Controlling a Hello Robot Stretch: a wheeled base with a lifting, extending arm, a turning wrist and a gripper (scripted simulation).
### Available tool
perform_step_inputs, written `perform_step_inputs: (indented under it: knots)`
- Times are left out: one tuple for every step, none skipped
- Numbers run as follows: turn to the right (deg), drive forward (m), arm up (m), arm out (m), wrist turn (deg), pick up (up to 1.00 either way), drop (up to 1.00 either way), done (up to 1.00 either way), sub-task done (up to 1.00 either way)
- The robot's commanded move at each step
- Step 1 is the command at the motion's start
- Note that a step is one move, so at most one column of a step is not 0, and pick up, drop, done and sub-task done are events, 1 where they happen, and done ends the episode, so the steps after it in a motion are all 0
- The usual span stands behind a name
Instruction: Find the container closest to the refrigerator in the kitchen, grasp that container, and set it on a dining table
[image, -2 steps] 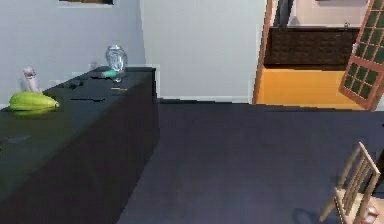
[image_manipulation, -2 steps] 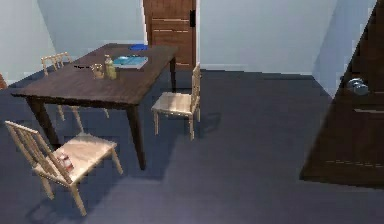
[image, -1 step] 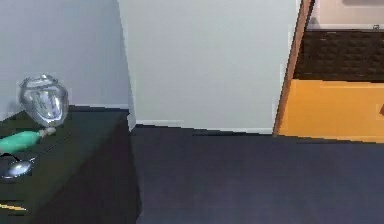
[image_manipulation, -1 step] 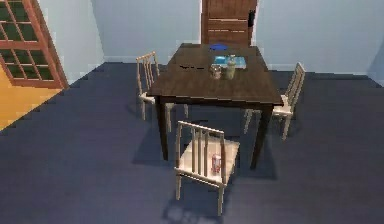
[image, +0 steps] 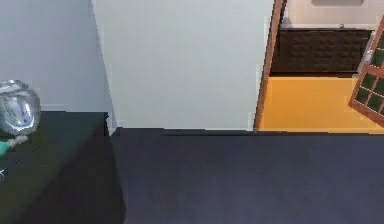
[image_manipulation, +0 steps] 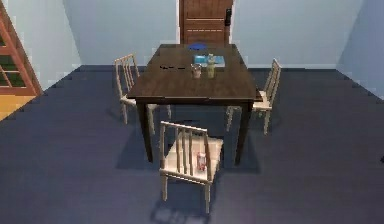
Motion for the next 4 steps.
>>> perform_step_inputs:
  knots:
    - [0.0,0.2,0.0,0.0,0.0,0.0,0.0,0.0,0.0]
    - [45.0,0.0,0.0,0.0,0.0,0.0,0.0,0.0,0.0]
    - [45.0,0.0,0.0,0.0,0.0,0.0,0.0,0.0,0.0]
    - [39.0,0.0,0.0,0.0,0.0,0.0,0.0,0.0,0.0]
